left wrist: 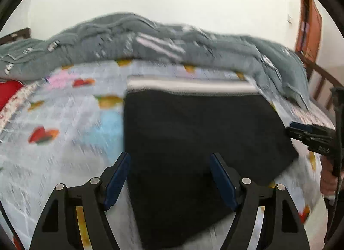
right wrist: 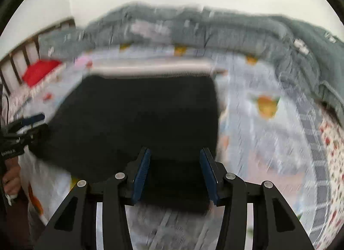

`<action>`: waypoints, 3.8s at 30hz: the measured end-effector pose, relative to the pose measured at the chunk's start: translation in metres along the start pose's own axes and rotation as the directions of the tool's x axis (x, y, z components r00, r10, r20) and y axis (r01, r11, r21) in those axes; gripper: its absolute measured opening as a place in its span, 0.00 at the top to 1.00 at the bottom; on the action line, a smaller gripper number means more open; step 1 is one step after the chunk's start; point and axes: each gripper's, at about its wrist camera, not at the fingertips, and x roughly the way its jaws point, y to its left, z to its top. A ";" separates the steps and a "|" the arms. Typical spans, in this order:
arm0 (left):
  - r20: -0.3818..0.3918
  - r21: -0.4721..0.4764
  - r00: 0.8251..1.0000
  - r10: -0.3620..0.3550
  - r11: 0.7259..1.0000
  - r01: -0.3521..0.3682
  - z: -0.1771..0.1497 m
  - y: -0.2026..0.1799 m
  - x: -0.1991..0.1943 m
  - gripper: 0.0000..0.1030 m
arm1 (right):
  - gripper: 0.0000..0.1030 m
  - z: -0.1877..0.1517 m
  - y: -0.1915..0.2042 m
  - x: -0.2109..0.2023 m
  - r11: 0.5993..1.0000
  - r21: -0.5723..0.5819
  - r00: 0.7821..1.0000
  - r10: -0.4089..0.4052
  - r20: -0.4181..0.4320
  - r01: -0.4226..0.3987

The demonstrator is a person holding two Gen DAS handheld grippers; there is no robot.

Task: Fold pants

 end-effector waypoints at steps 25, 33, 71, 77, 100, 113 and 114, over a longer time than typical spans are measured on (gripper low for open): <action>-0.174 0.069 0.974 0.142 0.989 -0.132 0.098 -0.012 0.165 0.21 | 0.53 0.109 -0.012 0.141 0.997 -0.073 1.000 -0.022 -0.010 0.021; -0.186 0.100 0.964 0.191 0.979 -0.175 0.071 -0.027 0.112 0.21 | 0.48 0.084 -0.010 0.096 0.999 -0.045 0.999 -0.019 -0.046 0.017; 0.036 0.006 0.983 0.182 0.983 -0.182 -0.021 -0.100 -0.184 0.18 | 0.03 -0.055 0.030 -0.191 0.976 0.101 0.977 -0.199 0.080 0.191; 0.038 -0.006 0.982 0.183 0.983 -0.183 -0.024 -0.098 -0.192 0.18 | 0.03 -0.059 0.031 -0.198 0.977 0.105 0.977 -0.192 0.087 0.183; 0.044 -0.011 0.978 0.203 0.979 -0.202 -0.029 -0.089 -0.192 0.18 | 0.03 -0.061 0.038 -0.203 0.978 0.115 0.977 -0.186 0.109 0.173; 0.048 -0.008 0.978 0.202 0.979 -0.202 -0.028 -0.089 -0.193 0.18 | 0.03 -0.062 0.040 -0.203 0.978 0.119 0.977 -0.185 0.109 0.172; 0.048 -0.008 0.978 0.201 0.980 -0.201 -0.028 -0.089 -0.193 0.18 | 0.03 -0.062 0.040 -0.203 0.978 0.120 0.977 -0.185 0.110 0.172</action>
